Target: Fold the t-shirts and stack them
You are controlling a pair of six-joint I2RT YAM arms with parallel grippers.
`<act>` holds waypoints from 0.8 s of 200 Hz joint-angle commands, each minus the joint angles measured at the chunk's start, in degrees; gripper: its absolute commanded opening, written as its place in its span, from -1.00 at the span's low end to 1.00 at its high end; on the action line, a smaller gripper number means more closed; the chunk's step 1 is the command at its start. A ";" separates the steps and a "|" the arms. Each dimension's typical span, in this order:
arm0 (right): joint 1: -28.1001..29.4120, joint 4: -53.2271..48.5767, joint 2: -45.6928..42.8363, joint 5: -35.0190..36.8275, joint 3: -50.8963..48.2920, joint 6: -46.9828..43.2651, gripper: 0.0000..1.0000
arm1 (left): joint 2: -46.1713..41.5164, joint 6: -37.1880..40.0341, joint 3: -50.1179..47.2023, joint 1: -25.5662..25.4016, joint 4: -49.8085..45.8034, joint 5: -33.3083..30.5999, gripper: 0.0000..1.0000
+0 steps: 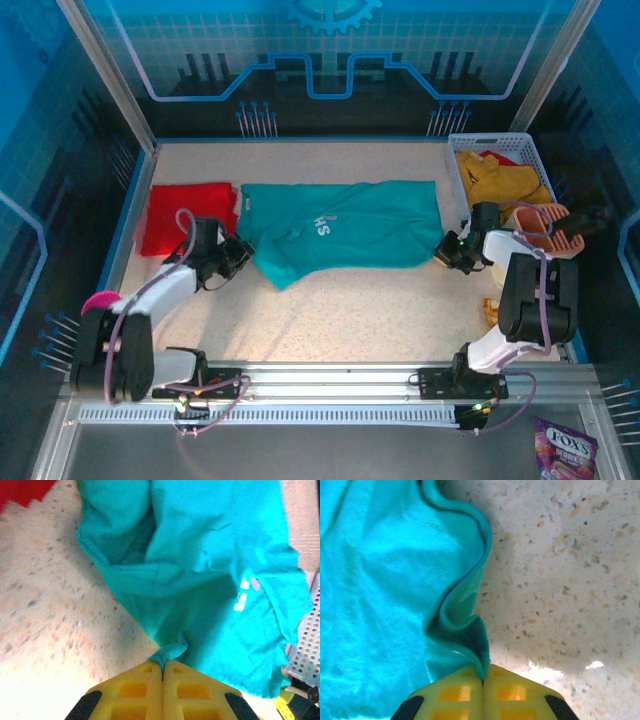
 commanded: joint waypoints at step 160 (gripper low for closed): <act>-0.41 -13.17 -18.58 0.78 -8.66 -1.81 -1.00 | -30.17 -5.48 -2.37 -3.70 -34.33 0.31 -1.00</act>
